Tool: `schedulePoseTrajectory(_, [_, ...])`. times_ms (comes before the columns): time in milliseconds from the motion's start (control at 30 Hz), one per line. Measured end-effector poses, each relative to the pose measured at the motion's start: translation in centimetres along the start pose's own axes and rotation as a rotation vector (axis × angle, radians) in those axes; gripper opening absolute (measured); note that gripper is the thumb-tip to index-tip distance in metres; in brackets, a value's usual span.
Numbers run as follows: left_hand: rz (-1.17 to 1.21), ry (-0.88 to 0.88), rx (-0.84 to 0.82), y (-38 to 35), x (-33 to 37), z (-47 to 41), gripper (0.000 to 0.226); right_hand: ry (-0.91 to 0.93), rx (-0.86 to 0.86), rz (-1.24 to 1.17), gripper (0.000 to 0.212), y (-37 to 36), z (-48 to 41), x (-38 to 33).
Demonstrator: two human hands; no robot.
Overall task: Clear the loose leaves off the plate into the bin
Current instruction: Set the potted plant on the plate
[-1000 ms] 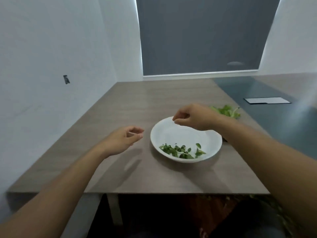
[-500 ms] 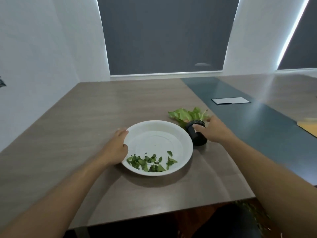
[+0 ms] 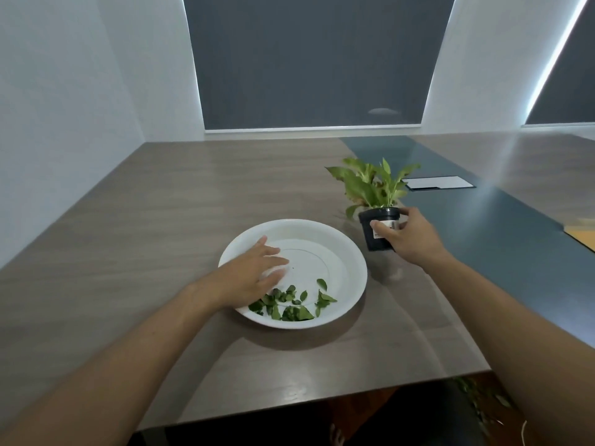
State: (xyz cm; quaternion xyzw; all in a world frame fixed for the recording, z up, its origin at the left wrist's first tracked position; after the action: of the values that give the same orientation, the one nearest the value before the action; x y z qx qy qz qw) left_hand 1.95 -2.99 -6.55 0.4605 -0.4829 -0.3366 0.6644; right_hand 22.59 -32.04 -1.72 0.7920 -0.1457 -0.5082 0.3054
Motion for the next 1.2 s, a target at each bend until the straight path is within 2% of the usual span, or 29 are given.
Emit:
schedulePoseTrajectory(67, [-0.07,0.001,-0.073,-1.4,1.0,-0.4,0.057,0.029,0.03,-0.023,0.08,0.2,-0.3,-0.7])
schedulePoseTrajectory(133, [-0.113,0.018,-0.116,-2.2,1.5,-0.6,0.062,0.07,0.032,-0.082,0.084,0.0,-0.5,-1.9])
schedulePoseTrajectory(333, [-0.203,0.042,-0.092,-1.4,1.7,0.0,0.064,0.184,-0.078,-0.178,0.067,-2.9,0.1,-5.4])
schedulePoseTrajectory(500, [-0.236,0.079,-0.137,0.3,1.1,2.1,0.064,0.195,-0.216,-0.208,0.055,-7.4,1.3,-6.7])
schedulePoseTrajectory(567, [-0.251,0.072,-0.142,0.9,0.8,3.0,0.06,0.21,-0.273,-0.204,0.058,-9.2,1.9,-7.4])
schedulePoseTrajectory(633, [-0.241,0.065,-0.142,1.6,0.6,3.8,0.054,0.217,-0.329,-0.205,0.071,-10.9,2.6,-8.0])
schedulePoseTrajectory(700, [-0.24,0.061,-0.119,2.1,0.4,4.3,0.048,0.244,-0.36,-0.178,0.08,-12.2,3.3,-8.7])
schedulePoseTrajectory(900, [-0.16,-0.002,0.045,3.4,0.4,5.0,0.035,0.297,-0.407,-0.188,0.078,-14.4,4.3,-10.2])
schedulePoseTrajectory(1033, [-0.143,0.031,0.056,2.6,0.2,4.0,0.046,0.335,-0.421,-0.151,0.072,-14.1,4.4,-11.0])
schedulePoseTrajectory(1200, [-0.279,0.083,-0.045,0.8,0.5,2.1,0.055,0.362,-0.443,-0.036,0.068,-13.1,4.4,-11.4])
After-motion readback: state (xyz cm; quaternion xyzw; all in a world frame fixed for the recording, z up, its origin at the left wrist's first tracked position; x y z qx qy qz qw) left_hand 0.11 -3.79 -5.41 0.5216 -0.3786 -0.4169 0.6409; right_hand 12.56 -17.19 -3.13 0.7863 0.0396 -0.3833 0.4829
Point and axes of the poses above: each hand's wrist, its own z-axis away from the middle knuckle, its own y-axis out of the back of the hand, x = y × z, the point moved 8 cm from there along -z, towards the middle knuckle, and after that the axes turned 14 degrees about y, right-handed, at the moved point
